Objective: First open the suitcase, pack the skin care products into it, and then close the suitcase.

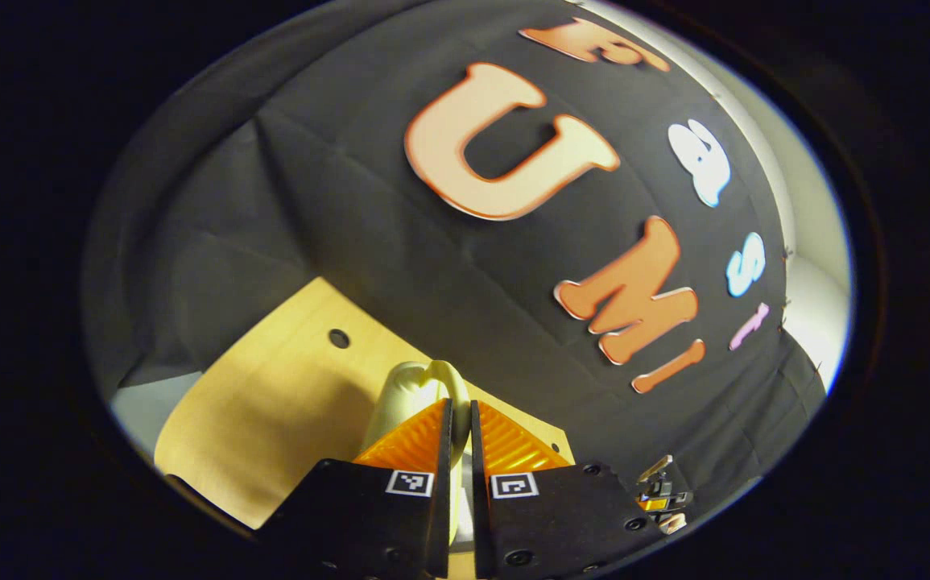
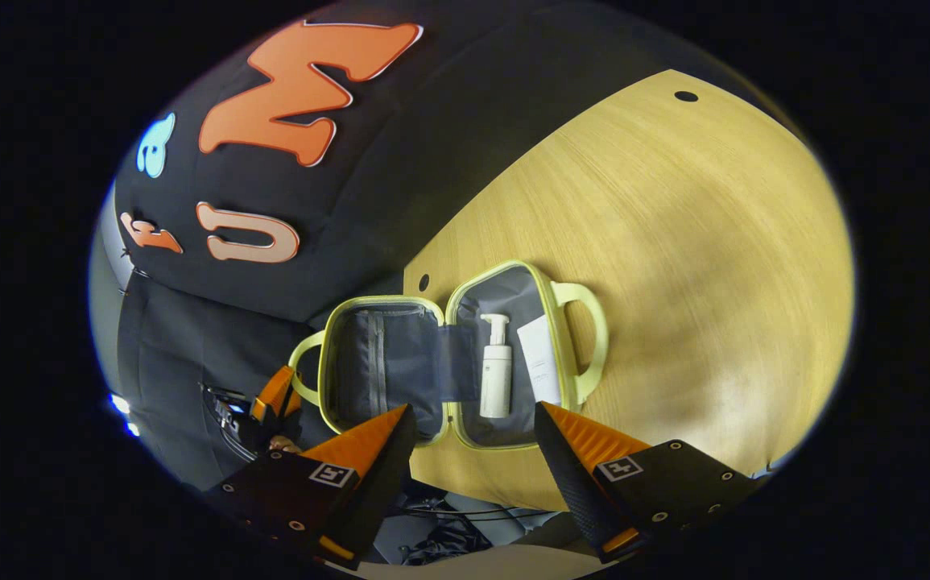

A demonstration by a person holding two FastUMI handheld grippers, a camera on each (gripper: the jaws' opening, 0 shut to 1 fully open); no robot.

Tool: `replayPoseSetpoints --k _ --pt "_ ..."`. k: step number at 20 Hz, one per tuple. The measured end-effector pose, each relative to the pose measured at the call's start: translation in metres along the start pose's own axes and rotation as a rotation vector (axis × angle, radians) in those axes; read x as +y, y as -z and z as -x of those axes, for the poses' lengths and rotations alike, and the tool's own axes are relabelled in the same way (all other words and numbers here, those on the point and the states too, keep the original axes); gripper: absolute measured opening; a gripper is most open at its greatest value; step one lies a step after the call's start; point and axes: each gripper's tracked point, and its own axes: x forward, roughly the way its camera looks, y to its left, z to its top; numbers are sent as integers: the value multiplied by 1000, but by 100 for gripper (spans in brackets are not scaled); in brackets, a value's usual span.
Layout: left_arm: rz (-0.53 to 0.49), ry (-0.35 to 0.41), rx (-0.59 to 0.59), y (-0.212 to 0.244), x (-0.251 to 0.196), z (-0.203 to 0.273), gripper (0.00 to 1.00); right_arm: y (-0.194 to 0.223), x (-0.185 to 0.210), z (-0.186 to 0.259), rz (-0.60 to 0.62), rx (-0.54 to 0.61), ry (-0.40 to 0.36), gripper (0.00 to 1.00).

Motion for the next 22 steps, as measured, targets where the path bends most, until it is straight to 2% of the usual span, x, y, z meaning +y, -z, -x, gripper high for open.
replayPoseSetpoints --k 5,9,12,14,16,19,21,22 --pt "-121 36 97 68 -110 -55 12 -28 -51 44 -32 -51 -8 93" --pt "-199 39 173 144 -157 -105 12 -55 -98 87 -20 -108 41 94" --pt "-242 21 254 212 -167 -147 12 -71 -127 118 11 -157 94 93" --pt "-291 -6 305 257 -166 -171 12 -77 -133 131 0 -173 91 93" --pt "-339 -49 365 304 -156 -196 13 -81 -139 139 6 -198 105 94" --pt "-372 -134 467 372 -136 -215 13 -94 -141 147 87 -252 165 94" --pt "-434 -181 459 381 -131 -215 14 -115 -127 153 161 -324 194 94" --pt "-489 -190 438 373 -136 -211 19 -127 -116 161 206 -371 202 94"
